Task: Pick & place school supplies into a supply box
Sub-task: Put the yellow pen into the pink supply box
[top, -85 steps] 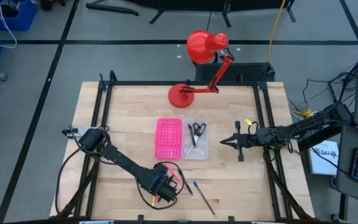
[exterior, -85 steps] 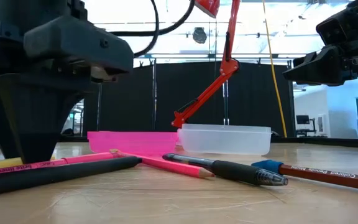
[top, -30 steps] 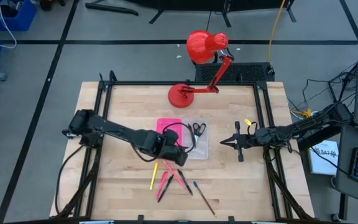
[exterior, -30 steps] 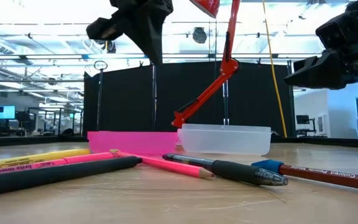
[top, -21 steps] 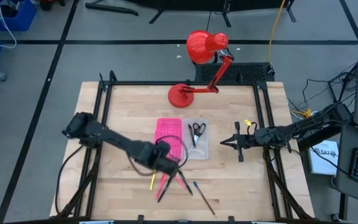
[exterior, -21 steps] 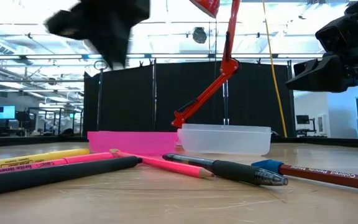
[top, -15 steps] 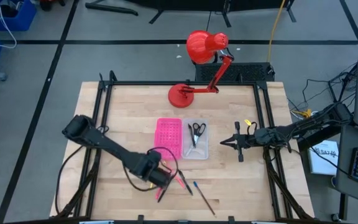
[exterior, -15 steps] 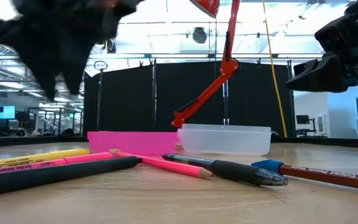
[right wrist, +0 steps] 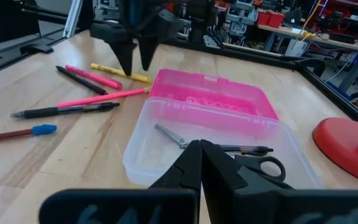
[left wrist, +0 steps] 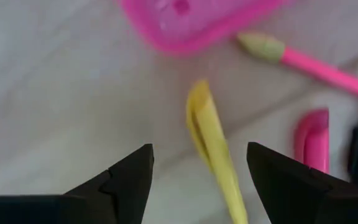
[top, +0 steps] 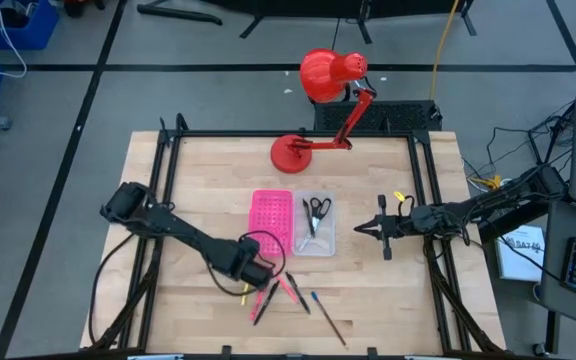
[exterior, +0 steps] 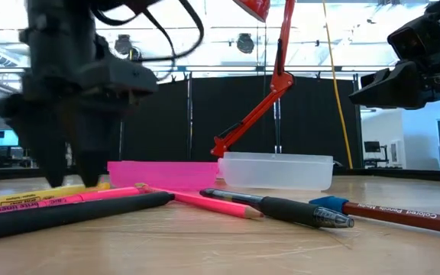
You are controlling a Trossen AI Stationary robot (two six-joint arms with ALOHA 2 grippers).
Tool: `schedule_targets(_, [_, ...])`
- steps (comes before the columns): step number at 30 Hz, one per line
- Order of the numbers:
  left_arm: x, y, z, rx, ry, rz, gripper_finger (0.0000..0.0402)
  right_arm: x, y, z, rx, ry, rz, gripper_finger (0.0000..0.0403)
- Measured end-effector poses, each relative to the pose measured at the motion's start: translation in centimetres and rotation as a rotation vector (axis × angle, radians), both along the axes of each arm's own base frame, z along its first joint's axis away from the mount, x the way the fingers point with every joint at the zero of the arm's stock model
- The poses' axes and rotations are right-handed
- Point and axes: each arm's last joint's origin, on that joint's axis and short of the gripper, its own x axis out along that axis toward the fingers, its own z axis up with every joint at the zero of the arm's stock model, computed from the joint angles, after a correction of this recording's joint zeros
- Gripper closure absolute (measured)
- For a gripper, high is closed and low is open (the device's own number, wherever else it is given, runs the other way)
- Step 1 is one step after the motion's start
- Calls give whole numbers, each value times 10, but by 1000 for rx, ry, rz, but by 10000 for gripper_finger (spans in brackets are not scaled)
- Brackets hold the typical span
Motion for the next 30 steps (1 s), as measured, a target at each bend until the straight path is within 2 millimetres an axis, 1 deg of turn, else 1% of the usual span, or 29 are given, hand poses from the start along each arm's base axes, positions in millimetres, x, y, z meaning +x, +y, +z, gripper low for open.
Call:
schedule_targets(2, [4, 7, -5, -3, -16, -23, 146, 0, 0, 0, -2, 0, 1, 403])
schedule_targets(5, [10, 13, -12, -34, -24, -64, 157, 0, 0, 0, -19, 2, 4, 403])
schedule_targets(10, [12, 15, -34, -66, 95, -68, 184, 0, 0, -1, -28, 11, 4, 403])
schedule_targets(13, [12, 13, -37, -85, 117, -67, 217, 0, 0, -2, -29, 18, 4, 403])
schedule_targets(22, [15, 10, -38, -133, 87, -35, 342, -1, 0, -3, -25, 27, 3, 403])
schedule_targets(23, [15, 10, -37, -132, 86, -37, 348, -1, 0, -3, -25, 27, 3, 403])
schedule_targets(30, [22, 4, -35, -68, 78, -112, 348, -1, 0, -3, -24, 27, 3, 403])
